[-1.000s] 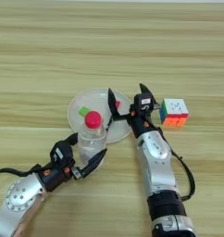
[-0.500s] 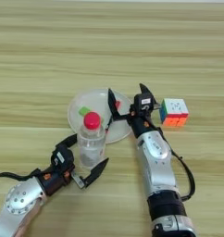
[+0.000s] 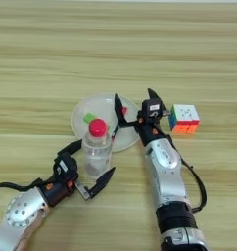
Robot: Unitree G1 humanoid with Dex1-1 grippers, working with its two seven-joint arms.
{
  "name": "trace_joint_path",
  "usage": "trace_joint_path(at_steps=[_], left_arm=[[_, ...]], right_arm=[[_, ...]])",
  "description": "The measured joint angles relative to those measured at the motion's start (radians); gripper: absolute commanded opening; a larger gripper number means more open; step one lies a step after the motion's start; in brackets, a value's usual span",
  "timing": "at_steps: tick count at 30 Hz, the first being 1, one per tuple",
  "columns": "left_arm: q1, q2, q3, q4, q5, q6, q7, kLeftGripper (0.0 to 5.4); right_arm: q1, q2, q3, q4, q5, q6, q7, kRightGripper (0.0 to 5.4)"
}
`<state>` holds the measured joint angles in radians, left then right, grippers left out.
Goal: Move the objects on the table
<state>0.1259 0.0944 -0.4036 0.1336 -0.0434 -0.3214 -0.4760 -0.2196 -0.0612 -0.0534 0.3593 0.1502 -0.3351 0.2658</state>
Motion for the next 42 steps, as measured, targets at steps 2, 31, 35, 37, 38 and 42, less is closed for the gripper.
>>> trace_joint_path(at_steps=[2,31,35,37,38,42], left_arm=[[0.001,0.003,0.005,-0.008,0.0,0.0,0.001,5.38],[0.117,0.084,0.012,-0.139,0.016,0.032,0.009,5.38],[0.124,0.086,0.015,-0.144,0.018,0.033,0.015,5.38],[0.129,0.09,0.023,-0.146,0.02,0.033,0.021,5.38],[0.131,0.093,0.026,-0.147,0.02,0.033,0.022,5.38],[0.134,0.099,0.037,-0.148,0.02,0.033,0.025,5.38]], right_arm=[[0.0,0.0,0.0,0.002,0.0,0.0,0.0,5.4],[-0.03,0.001,-0.004,0.053,-0.003,-0.003,-0.002,5.4],[-0.041,0.0,-0.009,0.074,-0.003,-0.005,-0.002,5.4],[-0.047,0.0,-0.014,0.085,-0.003,-0.008,-0.002,5.4],[-0.05,0.0,-0.015,0.092,-0.002,-0.008,-0.002,5.4],[-0.056,0.0,-0.018,0.114,-0.002,-0.016,-0.001,5.4]])
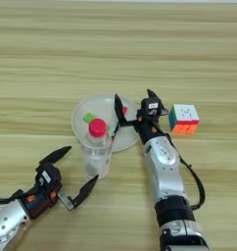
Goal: Move the objects on the table
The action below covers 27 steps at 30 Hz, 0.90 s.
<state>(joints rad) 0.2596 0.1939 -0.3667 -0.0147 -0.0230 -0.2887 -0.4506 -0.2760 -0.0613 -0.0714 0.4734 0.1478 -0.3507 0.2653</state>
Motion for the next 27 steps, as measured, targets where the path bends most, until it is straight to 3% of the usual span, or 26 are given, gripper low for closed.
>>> trace_joint_path(at_steps=[16,23,27], left_arm=[[0.039,0.045,0.039,-0.013,0.0,0.0,0.007,5.38],[0.015,0.047,0.117,0.021,0.009,0.021,0.065,5.38],[-0.028,0.022,0.18,0.044,0.015,0.028,0.138,5.38]], right_arm=[[-0.013,0.001,-0.004,0.014,0.0,-0.011,0.0,5.4],[-0.013,0.001,-0.004,0.015,0.0,-0.011,0.0,5.4],[-0.013,0.001,-0.004,0.015,0.0,-0.011,0.0,5.4]])
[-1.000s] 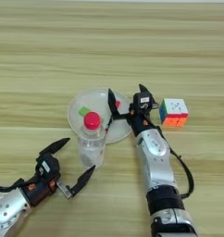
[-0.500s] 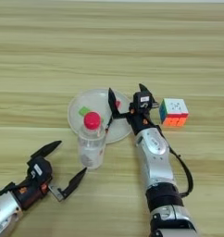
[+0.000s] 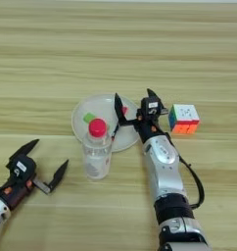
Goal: Move the objects on the table
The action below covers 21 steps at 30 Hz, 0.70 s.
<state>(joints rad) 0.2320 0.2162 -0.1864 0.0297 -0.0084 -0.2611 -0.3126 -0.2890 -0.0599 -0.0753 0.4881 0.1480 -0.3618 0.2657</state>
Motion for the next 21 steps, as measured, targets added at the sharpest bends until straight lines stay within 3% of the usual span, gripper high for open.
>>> trace_joint_path(at_steps=[5,9,18,21], left_arm=[[-0.066,-0.043,0.085,0.054,-0.022,0.013,0.076,5.38],[-0.166,-0.063,0.151,0.102,-0.037,0.015,0.134,5.38],[-0.299,-0.109,0.183,0.21,-0.036,-0.008,0.185,5.38],[-0.367,-0.121,0.201,0.278,-0.034,-0.024,0.22,5.38]], right_arm=[[0.0,0.0,0.0,0.0,0.0,0.0,0.0,5.4],[0.0,0.003,-0.001,-0.001,-0.002,-0.004,-0.015,5.4],[0.0,0.001,-0.012,-0.005,-0.005,-0.019,-0.055,5.4],[0.0,0.001,-0.012,-0.008,-0.007,-0.019,-0.061,5.4]])
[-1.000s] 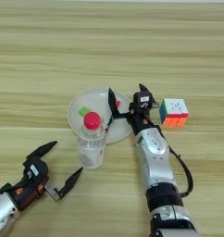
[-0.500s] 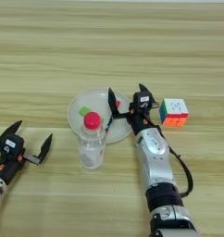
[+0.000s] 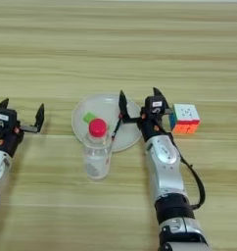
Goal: Move the objects on the table
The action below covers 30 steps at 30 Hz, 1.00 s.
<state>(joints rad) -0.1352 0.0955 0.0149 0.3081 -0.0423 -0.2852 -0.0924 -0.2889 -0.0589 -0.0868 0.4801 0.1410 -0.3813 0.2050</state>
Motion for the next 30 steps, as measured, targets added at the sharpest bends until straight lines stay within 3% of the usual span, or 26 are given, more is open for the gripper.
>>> trace_joint_path(at_steps=[13,17,24,30], left_arm=[[-0.133,-0.027,0.023,0.256,0.045,-0.12,0.119,5.38],[-0.148,-0.025,0.035,0.319,0.047,-0.148,0.139,5.38],[-0.156,-0.027,0.036,0.334,0.063,-0.168,0.151,5.38],[-0.156,-0.041,0.032,0.336,0.077,-0.17,0.159,5.38]], right_arm=[[0.014,-0.008,0.004,-0.038,-0.001,0.002,0.002,5.4],[0.057,-0.017,0.015,-0.1,-0.002,0.016,0.017,5.4],[0.162,-0.064,0.027,-0.222,-0.004,0.046,0.066,5.4],[0.209,-0.143,-0.028,-0.265,0.11,0.069,0.203,5.4]])
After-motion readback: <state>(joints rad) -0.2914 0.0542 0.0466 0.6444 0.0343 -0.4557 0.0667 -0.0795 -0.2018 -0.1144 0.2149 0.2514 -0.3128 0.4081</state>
